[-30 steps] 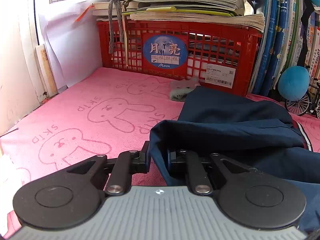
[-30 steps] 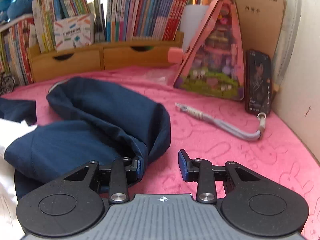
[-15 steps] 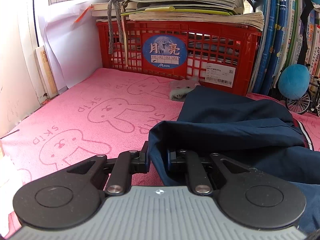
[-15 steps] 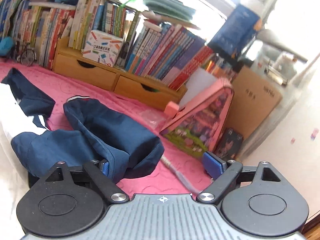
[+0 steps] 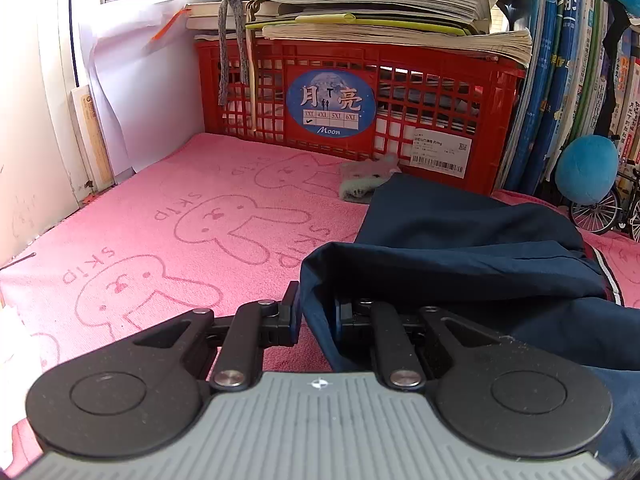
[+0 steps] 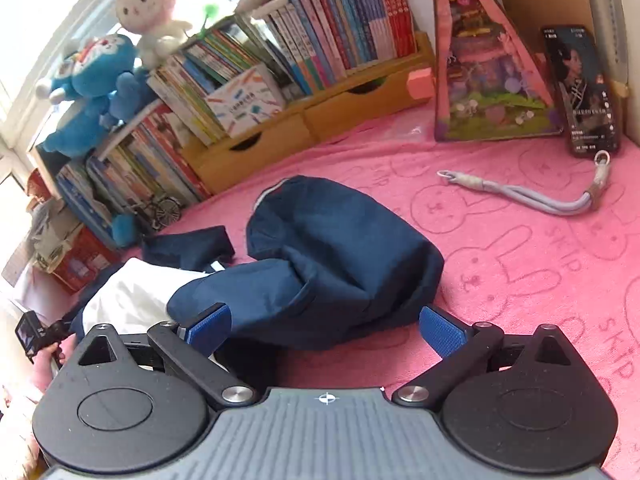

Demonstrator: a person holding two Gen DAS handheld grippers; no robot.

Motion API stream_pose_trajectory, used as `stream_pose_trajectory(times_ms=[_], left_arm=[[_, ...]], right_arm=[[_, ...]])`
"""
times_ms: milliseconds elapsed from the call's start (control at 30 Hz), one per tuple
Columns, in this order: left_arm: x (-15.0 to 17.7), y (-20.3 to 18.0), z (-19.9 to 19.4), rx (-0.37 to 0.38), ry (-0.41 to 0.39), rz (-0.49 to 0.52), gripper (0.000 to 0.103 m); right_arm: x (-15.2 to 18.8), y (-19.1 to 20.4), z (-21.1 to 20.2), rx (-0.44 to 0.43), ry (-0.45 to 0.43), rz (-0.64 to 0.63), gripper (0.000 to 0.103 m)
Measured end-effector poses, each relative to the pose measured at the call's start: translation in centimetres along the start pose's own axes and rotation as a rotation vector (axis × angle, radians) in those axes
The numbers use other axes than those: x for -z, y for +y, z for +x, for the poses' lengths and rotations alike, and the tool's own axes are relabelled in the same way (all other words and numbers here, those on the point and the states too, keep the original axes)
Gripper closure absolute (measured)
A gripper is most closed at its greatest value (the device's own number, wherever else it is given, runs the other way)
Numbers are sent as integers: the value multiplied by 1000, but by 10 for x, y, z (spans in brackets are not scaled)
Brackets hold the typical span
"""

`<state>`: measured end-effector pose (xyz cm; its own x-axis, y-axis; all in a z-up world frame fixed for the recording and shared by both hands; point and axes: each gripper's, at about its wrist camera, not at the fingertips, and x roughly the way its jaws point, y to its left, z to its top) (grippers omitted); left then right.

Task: Fold clothes

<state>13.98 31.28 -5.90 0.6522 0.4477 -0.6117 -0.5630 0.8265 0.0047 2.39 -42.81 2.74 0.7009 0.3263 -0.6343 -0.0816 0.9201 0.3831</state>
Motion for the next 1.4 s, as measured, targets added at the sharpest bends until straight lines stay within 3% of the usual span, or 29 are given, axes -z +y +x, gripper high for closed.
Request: stream_pose_trajectory(times_ms=[33,100,167,267,333,400,533,567,600,667,767,900,1033,1133,1400], left_arm=[[0,0,0,-1,0,1,88],[0,-1,0,-3,0,4,88],[0,-2,0,-7,0,10,88],[0,-3,0,-11,-1,15,88],[0,-3,0,-11,-1,12,88],[0,-3,0,-9,0,10,87],[0,-3,0,-11,-1,13,87],[0,-2,0,-8,-1,10,87],[0,-1,0,-5,-1,6,87],[0,0,1,-2,-1,3,87],[0,0,1,-1,-1,3,87],[-1,1,1,1,-1,7,87],[0,0,1,1,-2,5,87],[0,0,1,1,-2,8,87],[0,0,1,-4,-3,17,87]], right_arm=[[2,5,-4,-10,-1,-21,1],[5,46,-9,58,-25,-204,1],[9,92,-4,167,-147,-409,1],[-10,139,37,325,-227,-519,0],[-34,154,89,360,-153,-520,1],[-50,161,145,375,-48,-529,8],[-54,161,232,491,106,-566,16],[-53,157,245,509,135,-550,22],[-52,150,252,507,163,-515,37],[-55,133,257,481,195,-419,58],[-60,112,243,483,173,-353,84],[-71,98,216,598,58,-376,96],[-83,93,130,687,-317,-344,97],[-85,72,41,765,-593,-255,97],[-29,-90,-56,959,-488,52,94]])
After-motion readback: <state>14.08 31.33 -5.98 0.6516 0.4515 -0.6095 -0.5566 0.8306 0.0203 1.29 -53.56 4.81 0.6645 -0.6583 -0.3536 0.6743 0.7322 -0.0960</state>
